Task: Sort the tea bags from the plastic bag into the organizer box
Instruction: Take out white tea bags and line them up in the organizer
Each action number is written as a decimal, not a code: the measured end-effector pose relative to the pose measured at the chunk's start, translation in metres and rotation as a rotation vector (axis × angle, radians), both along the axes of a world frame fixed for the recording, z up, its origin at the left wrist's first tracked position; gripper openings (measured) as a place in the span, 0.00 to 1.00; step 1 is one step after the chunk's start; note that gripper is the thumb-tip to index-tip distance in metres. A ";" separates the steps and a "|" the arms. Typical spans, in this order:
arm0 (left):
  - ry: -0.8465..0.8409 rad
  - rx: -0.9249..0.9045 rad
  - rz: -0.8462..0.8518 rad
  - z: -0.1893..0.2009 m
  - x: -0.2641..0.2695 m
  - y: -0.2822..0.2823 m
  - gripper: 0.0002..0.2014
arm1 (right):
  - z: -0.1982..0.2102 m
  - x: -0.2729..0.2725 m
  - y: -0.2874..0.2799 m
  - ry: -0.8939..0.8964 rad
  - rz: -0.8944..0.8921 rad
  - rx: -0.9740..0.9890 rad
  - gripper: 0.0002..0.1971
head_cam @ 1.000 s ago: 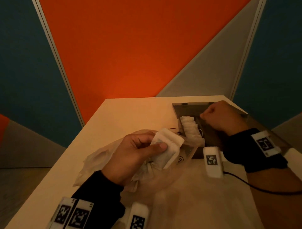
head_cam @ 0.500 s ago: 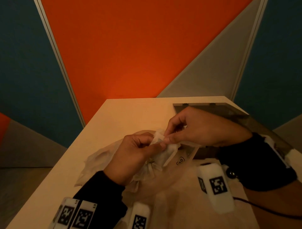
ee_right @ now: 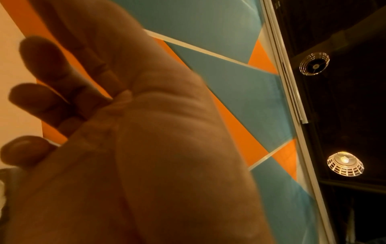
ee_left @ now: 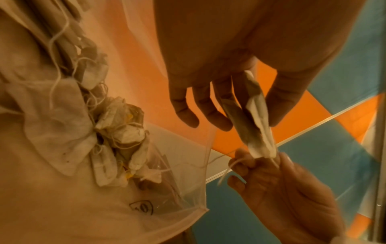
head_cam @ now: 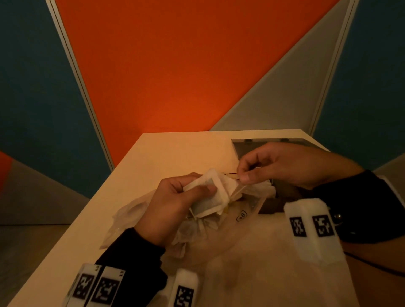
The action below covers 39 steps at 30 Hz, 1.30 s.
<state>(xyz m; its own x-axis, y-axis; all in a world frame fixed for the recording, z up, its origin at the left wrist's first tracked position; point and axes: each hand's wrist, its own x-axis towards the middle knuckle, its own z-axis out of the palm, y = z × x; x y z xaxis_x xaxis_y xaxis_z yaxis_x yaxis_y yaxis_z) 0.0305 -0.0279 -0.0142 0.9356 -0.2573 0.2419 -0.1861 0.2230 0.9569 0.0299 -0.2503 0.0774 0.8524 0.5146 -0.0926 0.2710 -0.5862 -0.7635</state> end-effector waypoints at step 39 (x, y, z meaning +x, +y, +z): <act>0.108 -0.149 0.117 0.004 -0.006 -0.005 0.15 | -0.017 0.002 0.036 -0.001 -0.177 0.355 0.08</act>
<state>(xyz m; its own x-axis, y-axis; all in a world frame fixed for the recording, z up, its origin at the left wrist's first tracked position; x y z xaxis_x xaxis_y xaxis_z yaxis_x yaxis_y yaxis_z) 0.0249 -0.0328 -0.0107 0.9795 -0.1142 0.1660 -0.1174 0.3464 0.9307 0.0323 -0.2143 0.0606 0.9307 0.3598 0.0659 0.1905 -0.3231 -0.9270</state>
